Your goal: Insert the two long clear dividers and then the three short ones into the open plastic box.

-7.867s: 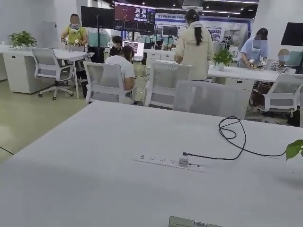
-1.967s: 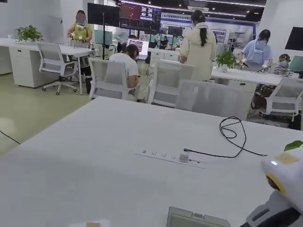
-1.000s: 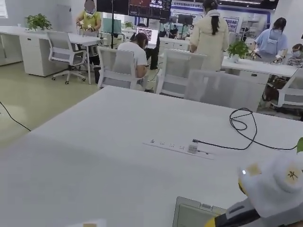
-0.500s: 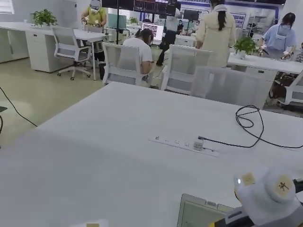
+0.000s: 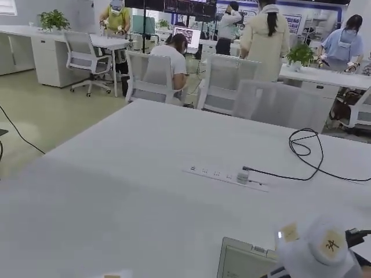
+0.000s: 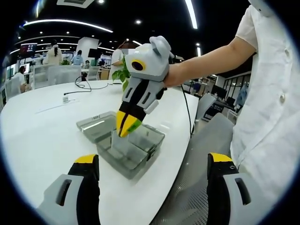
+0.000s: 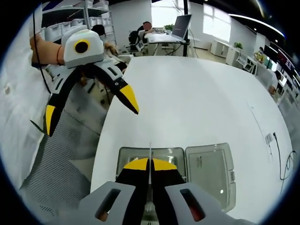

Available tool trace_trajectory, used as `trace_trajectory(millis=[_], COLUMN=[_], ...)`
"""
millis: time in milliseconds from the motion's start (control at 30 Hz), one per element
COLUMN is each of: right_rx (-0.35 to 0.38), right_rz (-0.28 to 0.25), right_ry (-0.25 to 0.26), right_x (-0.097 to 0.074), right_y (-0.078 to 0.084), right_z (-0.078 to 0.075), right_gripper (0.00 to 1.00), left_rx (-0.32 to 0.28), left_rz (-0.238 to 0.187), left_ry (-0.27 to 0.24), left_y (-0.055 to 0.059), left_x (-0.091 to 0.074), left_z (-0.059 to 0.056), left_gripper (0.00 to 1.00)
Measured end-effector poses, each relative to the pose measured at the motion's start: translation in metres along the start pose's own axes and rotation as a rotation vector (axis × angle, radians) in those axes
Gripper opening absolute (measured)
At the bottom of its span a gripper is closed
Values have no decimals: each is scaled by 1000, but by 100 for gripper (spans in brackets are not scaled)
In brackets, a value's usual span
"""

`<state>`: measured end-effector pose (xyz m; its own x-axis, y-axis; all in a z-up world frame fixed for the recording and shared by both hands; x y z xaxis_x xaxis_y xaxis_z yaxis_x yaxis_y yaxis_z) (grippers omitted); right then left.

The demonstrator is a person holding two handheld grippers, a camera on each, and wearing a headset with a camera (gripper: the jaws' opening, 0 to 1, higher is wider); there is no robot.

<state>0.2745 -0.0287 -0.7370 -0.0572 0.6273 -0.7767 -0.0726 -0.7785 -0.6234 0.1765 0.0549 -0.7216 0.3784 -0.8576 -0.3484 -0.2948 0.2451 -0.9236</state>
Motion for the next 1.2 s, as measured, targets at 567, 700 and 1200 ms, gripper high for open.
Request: trace_trajectory(millis=[567,700,1200], right_rx=[29,33,-1], right_rz=[42,62,143], right_ry=[-11,-16,-13], right_x=[23,28,38], right_y=[11,14,17], right_z=[-5,-5,-4], right_gripper=[3,3,2], left_rx=[-4,-4,-5], left_rz=[3,5,4], left_ry=[9,10,12], left_y=[0,1,2], left_x=[1,1,1], left_z=[0,1,3], left_gripper=[98,98,97])
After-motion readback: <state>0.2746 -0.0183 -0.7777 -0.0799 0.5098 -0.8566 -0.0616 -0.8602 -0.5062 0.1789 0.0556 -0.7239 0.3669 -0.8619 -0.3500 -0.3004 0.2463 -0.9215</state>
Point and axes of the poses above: the centre of the closed fingertips' face, and the gripper's own axes: x roughly forward along the fingers, z roughly to its left, y roughly out of its underside, the point moved 5 cm from there along -x, roughly backward along the fingers, and after that the axes turned 5 degrees about x, right-handed, at the moved point
